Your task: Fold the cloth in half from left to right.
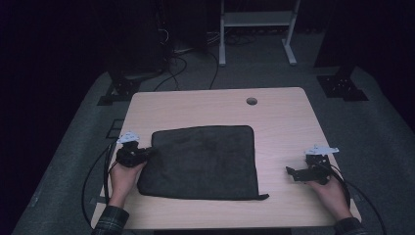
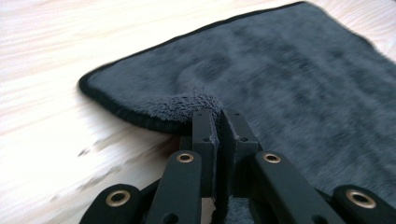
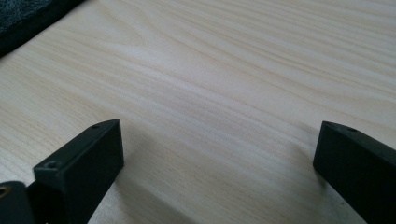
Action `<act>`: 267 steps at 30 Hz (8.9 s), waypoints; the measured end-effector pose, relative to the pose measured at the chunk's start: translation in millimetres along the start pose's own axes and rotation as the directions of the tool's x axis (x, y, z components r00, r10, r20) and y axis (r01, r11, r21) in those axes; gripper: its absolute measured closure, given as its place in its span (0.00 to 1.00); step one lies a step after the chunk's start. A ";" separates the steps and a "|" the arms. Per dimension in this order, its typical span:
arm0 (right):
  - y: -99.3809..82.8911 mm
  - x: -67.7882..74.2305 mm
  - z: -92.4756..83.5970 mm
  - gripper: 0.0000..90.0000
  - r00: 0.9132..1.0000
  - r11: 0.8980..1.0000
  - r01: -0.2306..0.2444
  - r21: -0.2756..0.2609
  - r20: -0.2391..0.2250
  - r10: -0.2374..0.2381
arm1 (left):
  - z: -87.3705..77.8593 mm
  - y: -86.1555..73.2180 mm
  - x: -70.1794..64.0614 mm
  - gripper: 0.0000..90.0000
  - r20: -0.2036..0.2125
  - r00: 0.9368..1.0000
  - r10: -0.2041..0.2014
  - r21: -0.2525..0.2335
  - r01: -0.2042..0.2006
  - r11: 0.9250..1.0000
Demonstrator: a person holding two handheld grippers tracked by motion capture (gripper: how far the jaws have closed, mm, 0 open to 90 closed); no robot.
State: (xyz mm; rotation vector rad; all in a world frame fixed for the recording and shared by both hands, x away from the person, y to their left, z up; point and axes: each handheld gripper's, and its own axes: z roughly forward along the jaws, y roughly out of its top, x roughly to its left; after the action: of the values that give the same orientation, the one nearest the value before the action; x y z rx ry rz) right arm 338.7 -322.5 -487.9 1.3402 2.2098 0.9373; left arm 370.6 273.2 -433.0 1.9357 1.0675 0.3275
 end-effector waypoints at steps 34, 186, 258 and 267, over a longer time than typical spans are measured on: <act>0.1 0.0 0.2 0.01 1.000 1.000 0.000 -0.001 -0.001 0.000 | 73.8 54.7 -88.2 0.93 0.240 0.960 0.146 0.006 -0.152 0.988; 146.3 132.5 62.5 0.39 0.941 0.981 0.116 -0.157 -0.298 -0.159 | 31.3 -49.2 -40.8 0.00 0.015 0.970 0.242 0.158 -0.242 0.957; 173.0 96.7 75.1 0.95 0.958 0.977 0.121 -0.178 -0.236 -0.162 | 32.3 -48.7 -40.2 0.00 0.022 0.970 0.243 0.152 -0.244 0.958; 167.0 67.3 90.9 0.95 0.975 0.985 0.092 -0.144 -0.187 -0.119 | 32.4 -48.8 -40.3 0.00 0.021 0.970 0.243 0.151 -0.243 0.958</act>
State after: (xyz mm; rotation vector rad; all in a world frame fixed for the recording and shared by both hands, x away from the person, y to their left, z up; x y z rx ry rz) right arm 468.5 -178.7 -431.6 1.1001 2.2886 1.1989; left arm 338.4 235.2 -483.7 2.2111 0.8743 0.3880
